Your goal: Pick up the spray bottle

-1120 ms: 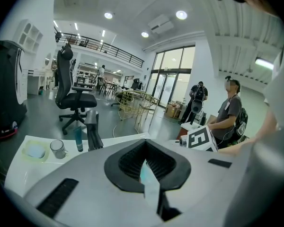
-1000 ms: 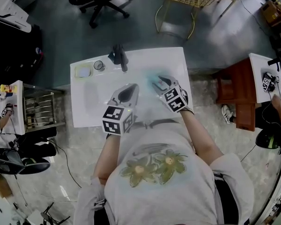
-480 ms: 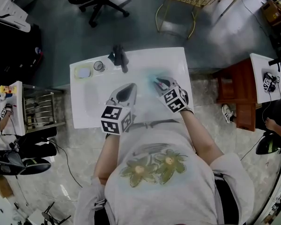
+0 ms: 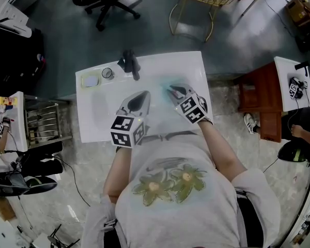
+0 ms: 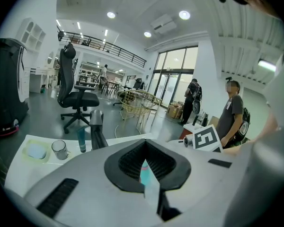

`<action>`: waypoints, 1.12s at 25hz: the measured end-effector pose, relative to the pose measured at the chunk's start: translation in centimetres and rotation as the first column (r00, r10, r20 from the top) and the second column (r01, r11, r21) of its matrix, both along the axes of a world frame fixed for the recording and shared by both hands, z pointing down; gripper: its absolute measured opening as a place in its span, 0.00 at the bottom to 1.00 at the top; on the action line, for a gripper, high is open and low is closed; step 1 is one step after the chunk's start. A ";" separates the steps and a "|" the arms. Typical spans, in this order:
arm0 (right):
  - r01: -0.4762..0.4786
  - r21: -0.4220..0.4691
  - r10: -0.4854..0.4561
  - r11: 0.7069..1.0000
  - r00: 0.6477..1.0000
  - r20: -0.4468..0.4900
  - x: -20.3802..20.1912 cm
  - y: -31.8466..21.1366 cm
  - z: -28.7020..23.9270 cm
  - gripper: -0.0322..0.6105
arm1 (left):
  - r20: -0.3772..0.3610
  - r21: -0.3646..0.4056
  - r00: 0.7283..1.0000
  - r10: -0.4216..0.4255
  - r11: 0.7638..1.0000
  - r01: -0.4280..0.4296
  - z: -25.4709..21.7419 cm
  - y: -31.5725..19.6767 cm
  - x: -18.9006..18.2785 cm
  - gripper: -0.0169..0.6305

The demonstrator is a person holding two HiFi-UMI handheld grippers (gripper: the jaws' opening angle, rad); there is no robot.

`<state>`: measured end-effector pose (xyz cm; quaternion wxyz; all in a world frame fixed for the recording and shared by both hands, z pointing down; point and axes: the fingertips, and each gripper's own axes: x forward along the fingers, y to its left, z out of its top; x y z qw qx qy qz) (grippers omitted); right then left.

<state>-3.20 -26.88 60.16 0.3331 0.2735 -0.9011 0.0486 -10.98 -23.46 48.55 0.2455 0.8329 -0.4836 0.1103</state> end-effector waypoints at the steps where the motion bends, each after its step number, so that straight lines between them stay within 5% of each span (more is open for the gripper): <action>1: -0.001 0.002 0.001 1.000 1.000 0.010 -0.1 0.0 -0.3 0.16 | 0.000 0.000 1.000 0.001 1.000 -0.001 0.0 0.0 0.0 0.04; 28: -0.033 0.154 -0.011 0.987 0.961 0.275 -2.3 -0.5 -17.3 0.16 | -0.002 0.116 1.000 0.011 0.993 -0.010 -3.5 -2.5 0.9 0.04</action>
